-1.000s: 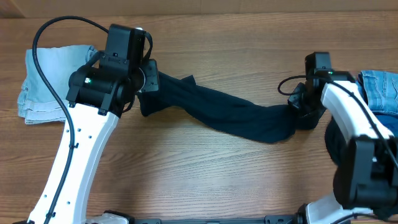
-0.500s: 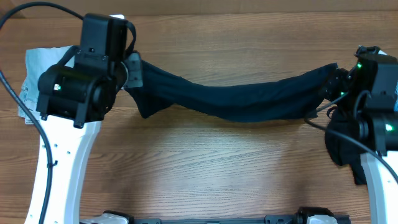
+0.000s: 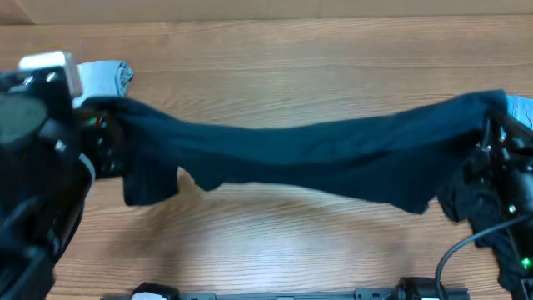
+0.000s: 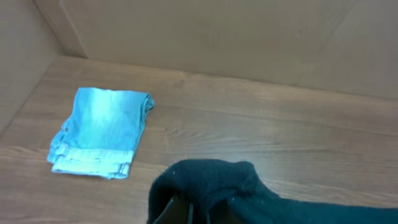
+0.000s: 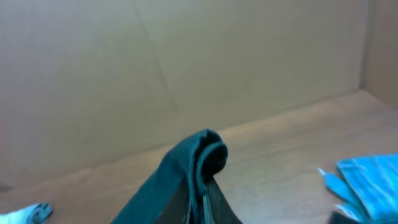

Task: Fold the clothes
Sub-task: 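Lay the stretched shirt flat on the table with both grippers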

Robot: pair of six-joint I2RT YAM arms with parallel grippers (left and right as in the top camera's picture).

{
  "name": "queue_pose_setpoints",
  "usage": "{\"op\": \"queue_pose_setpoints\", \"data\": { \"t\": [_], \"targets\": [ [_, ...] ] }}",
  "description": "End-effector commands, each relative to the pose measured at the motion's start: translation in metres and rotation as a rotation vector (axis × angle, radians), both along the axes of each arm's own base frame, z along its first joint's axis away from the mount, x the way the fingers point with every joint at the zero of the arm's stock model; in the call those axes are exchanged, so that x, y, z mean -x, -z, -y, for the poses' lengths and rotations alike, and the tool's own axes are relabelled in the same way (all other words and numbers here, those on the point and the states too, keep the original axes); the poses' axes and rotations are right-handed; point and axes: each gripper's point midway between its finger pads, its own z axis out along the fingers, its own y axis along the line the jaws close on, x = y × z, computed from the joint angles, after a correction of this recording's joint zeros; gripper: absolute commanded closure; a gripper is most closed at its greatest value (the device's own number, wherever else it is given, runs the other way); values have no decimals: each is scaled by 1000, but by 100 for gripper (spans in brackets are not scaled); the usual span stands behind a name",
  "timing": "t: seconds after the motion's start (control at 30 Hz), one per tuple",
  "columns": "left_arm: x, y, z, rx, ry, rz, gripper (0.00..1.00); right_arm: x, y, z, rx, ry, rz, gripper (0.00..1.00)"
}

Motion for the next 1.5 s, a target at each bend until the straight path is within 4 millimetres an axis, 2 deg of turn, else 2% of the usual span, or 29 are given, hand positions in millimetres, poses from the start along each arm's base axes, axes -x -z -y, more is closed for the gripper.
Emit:
{"op": "queue_pose_setpoints", "data": {
  "t": [0.0,0.13,0.27,0.37,0.53,0.6,0.63,0.67,0.7,0.73,0.77,0.87,0.9,0.97,1.03,1.07,1.1,1.17,1.2,1.23,1.27,1.3,1.33,1.37,1.4,1.43,1.47],
  "targets": [
    [25,-4,-12,-27,-24,9,96,7,9,21,-37,139,-48,96],
    [19,12,-14,-42,-50,-67,96,5,29,26,-48,173,-135,96],
    [-18,54,-13,-108,-81,-225,96,-28,69,29,-58,194,-280,96],
    [-61,97,-7,-149,-89,-340,96,-64,110,31,-51,196,-434,96],
    [-159,175,6,-205,-87,-428,94,-152,196,27,-65,161,-632,96],
    [-198,212,6,-213,-98,-458,84,-182,224,29,-65,161,-652,96],
    [-212,226,4,-210,-109,-462,72,-195,231,29,-65,161,-644,96],
    [-231,242,0,-210,-125,-457,29,-209,240,30,-65,161,-629,83],
    [-248,256,-6,-203,-144,-446,0,-224,245,31,-63,159,-603,41],
    [-256,263,-12,-198,-158,-440,0,-232,247,31,-47,150,-587,23],
    [-262,267,-23,-203,-170,-436,0,-237,247,32,-31,141,-575,16],
    [-257,264,-39,-206,-177,-453,0,-235,248,32,-26,138,-582,12],
    [-253,266,-38,-197,-159,-474,0,-231,252,30,-31,129,-605,12],
    [-234,279,-19,-126,-64,-567,0,-221,263,16,-72,64,-670,12],
    [-222,288,11,-19,51,-629,7,-202,276,-2,-146,-7,-768,12],
    [-219,288,19,5,86,-638,10,-191,282,-10,-189,-29,-817,13],
    [-218,289,30,19,131,-644,18,-178,288,-19,-244,-53,-879,18],
    [-213,296,47,-5,186,-658,38,-158,297,-31,-295,-77,-971,29],
    [-213,302,53,-26,207,-662,46,-151,301,-34,-295,-78,-1008,38],
    [-211,311,57,-45,213,-670,50,-143,307,-38,-294,-83,-1054,54],
    [-210,320,59,-57,215,-677,52,-138,312,-42,-291,-87,-1085,77],
    [-210,331,63,-63,221,-683,60,-135,318,-47,-286,-96,-1111,89],
    [-211,342,66,-63,226,-678,61,-135,323,-52,-279,-106,-1125,95],
    [-213,353,69,-63,231,-667,62,-136,330,-58,-269,-122,-1131,96],
    [-214,362,72,-64,235,-658,63,-138,336,-66,-258,-140,-1131,96],
    [-217,379,76,-65,243,-638,67,-140,345,-77,-242,-166,-1127,96],
    [-218,386,77,-65,245,-625,69,-141,350,-82,-233,-178,-1129,96]
  ]
}}
